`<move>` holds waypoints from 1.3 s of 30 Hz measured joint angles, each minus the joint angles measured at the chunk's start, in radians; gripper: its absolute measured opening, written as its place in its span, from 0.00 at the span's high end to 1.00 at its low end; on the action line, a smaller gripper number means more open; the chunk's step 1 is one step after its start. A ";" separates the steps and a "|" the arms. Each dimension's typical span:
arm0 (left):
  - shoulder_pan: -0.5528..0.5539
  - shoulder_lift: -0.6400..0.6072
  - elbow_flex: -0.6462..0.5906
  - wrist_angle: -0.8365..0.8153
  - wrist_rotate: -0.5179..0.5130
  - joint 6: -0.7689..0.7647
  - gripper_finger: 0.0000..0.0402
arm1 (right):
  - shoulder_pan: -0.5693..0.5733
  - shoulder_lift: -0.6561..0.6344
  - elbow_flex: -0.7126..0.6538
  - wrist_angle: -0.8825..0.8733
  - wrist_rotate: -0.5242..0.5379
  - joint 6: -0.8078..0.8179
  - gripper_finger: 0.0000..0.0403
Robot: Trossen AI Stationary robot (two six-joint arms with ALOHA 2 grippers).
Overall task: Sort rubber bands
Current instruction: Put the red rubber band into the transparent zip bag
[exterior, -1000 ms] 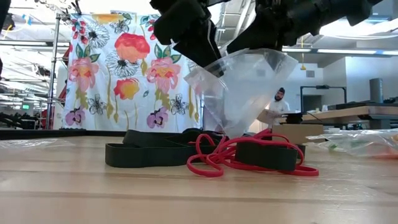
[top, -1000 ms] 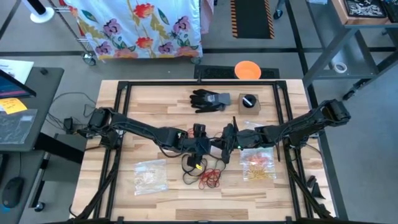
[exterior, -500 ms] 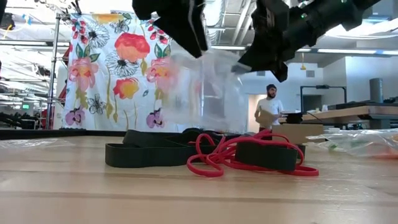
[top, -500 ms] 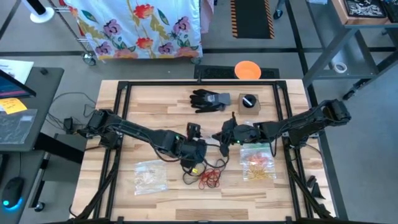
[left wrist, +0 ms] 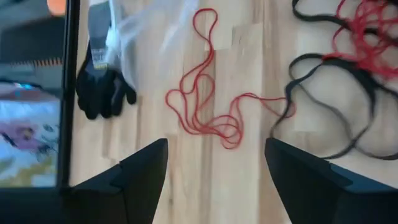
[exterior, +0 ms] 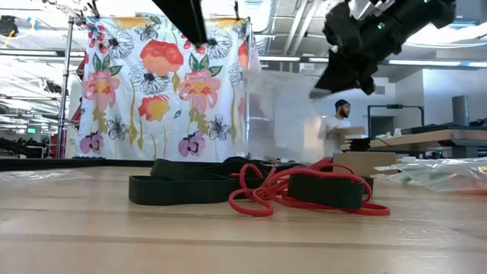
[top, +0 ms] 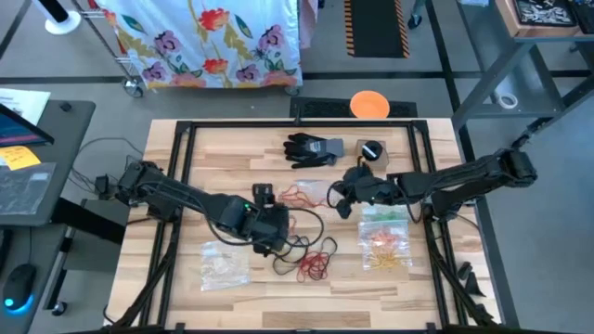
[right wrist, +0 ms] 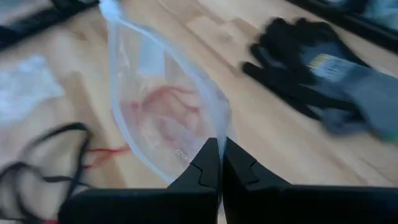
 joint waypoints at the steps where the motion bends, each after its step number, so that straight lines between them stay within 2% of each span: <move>1: -0.011 -0.010 -0.004 -0.002 -0.001 -0.034 0.33 | -0.002 -0.006 -0.006 -0.018 0.020 0.006 1.00; 5: -0.063 -0.035 -0.091 0.047 -0.028 -0.107 0.33 | -0.020 -0.049 -0.034 -0.057 0.042 0.029 1.00; 9: -0.085 -0.035 -0.239 0.189 -0.029 -0.106 0.33 | -0.009 -0.092 -0.049 -0.054 0.044 0.028 1.00; 12: -0.044 -0.035 -0.365 0.335 0.028 -0.080 0.33 | 0.009 -0.109 -0.053 -0.055 0.043 0.028 1.00; 19: 0.141 -0.041 -0.595 0.675 0.215 0.034 0.33 | 0.024 -0.118 -0.053 -0.048 0.041 0.019 1.00; 23: 0.197 -0.042 -0.639 0.795 0.248 0.088 0.33 | 0.011 -0.116 -0.053 -0.057 0.040 0.016 1.00; 27: 0.237 -0.038 -0.655 0.831 0.241 0.093 0.33 | 0.006 -0.116 -0.053 -0.082 0.039 0.014 1.00; 34: 0.252 -0.035 -0.654 0.879 0.166 0.038 0.33 | 0.031 -0.116 -0.053 -0.091 0.039 0.018 1.00; 39: 0.251 -0.030 -0.654 0.880 0.160 -0.009 0.33 | 0.038 -0.115 -0.053 -0.089 0.038 0.018 1.00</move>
